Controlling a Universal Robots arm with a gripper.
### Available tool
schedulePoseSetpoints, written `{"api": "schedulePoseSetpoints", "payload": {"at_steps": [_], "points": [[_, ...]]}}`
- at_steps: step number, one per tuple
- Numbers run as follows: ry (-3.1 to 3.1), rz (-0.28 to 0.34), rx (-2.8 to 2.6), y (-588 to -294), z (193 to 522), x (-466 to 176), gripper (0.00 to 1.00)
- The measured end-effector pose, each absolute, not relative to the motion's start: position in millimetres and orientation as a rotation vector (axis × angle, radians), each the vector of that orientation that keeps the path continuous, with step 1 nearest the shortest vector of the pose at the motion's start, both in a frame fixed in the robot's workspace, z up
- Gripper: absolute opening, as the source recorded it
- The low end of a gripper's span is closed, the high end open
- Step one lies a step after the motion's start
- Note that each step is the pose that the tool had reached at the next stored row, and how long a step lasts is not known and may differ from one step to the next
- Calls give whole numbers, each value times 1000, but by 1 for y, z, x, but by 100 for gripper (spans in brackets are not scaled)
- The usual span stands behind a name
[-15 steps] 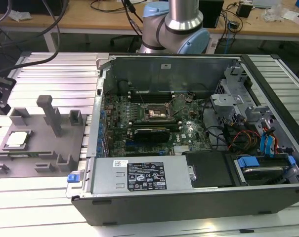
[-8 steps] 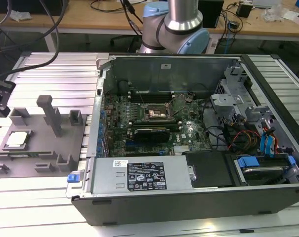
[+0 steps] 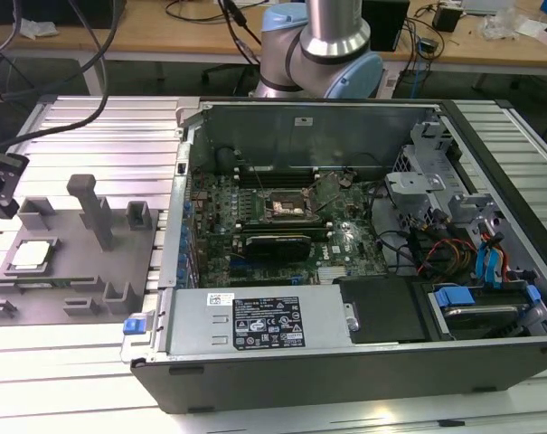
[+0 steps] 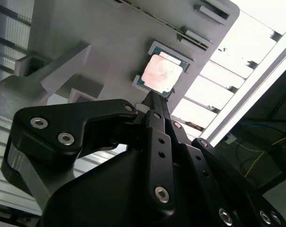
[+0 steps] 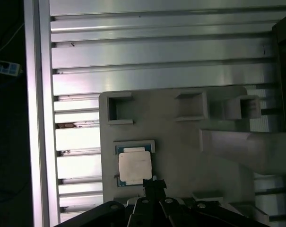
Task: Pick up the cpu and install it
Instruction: 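Pick up the cpu and move it towards the insertion slot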
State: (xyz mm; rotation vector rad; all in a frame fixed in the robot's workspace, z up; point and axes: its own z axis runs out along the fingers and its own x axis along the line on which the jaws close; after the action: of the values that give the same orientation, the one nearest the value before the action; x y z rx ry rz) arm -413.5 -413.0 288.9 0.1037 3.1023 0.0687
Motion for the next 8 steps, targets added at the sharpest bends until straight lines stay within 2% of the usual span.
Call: {"api": "schedulePoseSetpoints", "payload": {"at_steps": [8], "points": [[3102,69,104,-416,273,-416,11]]}}
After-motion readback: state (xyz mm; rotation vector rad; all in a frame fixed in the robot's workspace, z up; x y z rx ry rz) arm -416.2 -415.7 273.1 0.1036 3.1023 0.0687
